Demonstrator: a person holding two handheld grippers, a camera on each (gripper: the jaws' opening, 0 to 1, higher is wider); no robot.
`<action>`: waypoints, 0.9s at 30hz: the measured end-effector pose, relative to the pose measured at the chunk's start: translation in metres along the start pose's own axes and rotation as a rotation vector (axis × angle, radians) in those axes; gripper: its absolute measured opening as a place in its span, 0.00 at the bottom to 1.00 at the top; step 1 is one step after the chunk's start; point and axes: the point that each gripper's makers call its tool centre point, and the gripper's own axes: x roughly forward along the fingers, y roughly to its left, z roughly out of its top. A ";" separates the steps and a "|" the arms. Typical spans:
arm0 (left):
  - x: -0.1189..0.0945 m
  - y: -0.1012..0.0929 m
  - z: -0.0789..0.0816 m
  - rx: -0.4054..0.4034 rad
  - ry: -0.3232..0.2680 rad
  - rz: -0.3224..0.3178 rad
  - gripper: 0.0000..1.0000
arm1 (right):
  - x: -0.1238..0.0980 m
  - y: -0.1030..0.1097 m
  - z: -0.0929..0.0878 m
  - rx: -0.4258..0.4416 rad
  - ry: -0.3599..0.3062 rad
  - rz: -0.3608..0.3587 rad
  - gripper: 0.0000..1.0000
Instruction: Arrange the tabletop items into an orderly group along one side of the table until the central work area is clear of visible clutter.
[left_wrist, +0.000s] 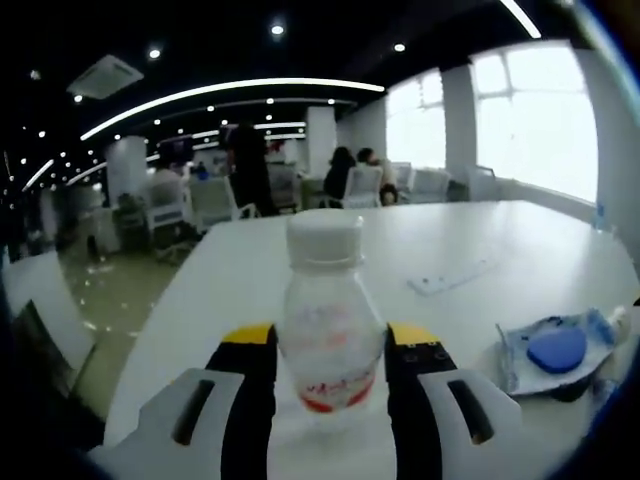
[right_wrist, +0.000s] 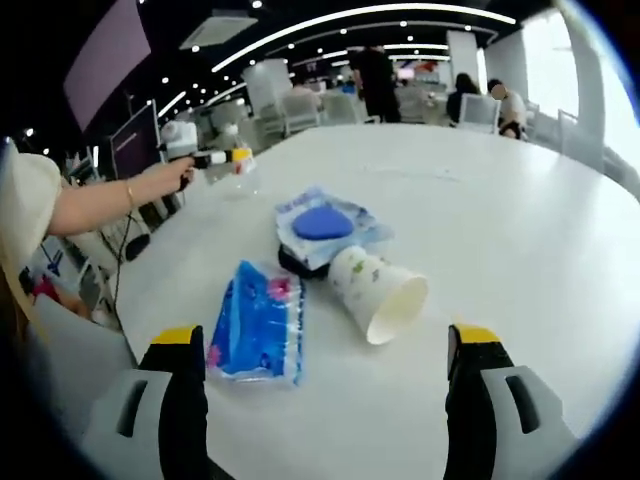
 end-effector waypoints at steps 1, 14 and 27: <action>-0.001 0.000 -0.001 0.002 0.008 0.005 0.39 | 0.000 -0.001 0.000 0.007 -0.003 0.000 0.99; -0.014 -0.014 -0.001 -0.008 0.001 -0.012 0.66 | -0.002 -0.001 0.012 0.071 -0.047 0.044 0.99; -0.061 -0.046 0.008 0.086 -0.034 -0.091 0.99 | 0.008 -0.014 0.019 0.092 -0.042 0.080 0.99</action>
